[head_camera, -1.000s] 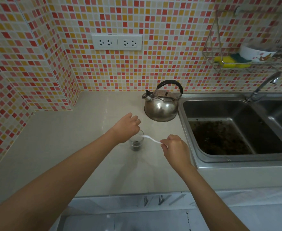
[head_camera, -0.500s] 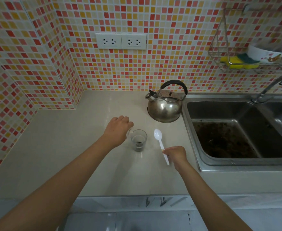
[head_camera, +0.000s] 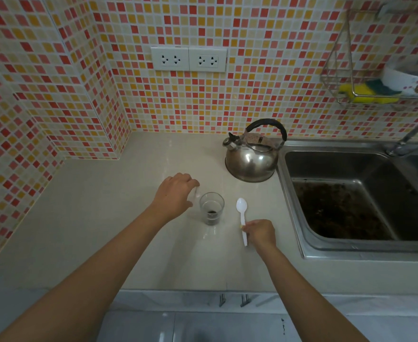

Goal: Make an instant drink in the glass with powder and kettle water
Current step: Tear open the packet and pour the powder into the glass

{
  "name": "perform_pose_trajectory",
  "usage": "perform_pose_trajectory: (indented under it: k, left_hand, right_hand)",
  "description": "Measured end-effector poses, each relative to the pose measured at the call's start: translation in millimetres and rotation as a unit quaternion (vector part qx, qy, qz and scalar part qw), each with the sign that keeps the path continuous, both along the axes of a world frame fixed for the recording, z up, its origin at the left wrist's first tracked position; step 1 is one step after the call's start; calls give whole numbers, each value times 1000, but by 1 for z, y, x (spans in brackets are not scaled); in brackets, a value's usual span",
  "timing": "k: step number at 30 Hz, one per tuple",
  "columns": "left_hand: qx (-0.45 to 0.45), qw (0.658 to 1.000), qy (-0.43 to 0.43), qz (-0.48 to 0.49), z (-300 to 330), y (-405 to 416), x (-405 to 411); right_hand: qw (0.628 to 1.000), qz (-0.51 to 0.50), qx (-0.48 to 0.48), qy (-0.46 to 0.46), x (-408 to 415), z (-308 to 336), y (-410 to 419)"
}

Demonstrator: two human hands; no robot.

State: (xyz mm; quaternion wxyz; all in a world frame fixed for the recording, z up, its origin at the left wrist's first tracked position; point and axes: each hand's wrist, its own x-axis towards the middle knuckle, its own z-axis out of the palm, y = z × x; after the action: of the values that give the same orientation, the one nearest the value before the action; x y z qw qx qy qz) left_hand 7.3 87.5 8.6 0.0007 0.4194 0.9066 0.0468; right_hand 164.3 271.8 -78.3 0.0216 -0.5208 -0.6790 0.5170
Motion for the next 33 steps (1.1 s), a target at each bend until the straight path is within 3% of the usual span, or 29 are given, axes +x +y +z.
perform_pose_trajectory:
  k: [23,26,28,30,33]
  left_hand:
    - [31,999,-10,14,-1,-2,3]
    - [36,999,-8,13,1,-3,3]
    - [56,998,-12,16,2,-2,4]
    - [110,993,-37,34,5,0,7]
    - [238,961,-114,78,13,7,16]
  right_hand:
    - [990,81,106,-50,5,-7,5]
    - [981,83,161,-68,6,-2,1]
    - [970,61,235,-31,4,11,-4]
    - [959,45,271,74,-2,31,-12]
    - [949,90,237,185,-20,69,-25]
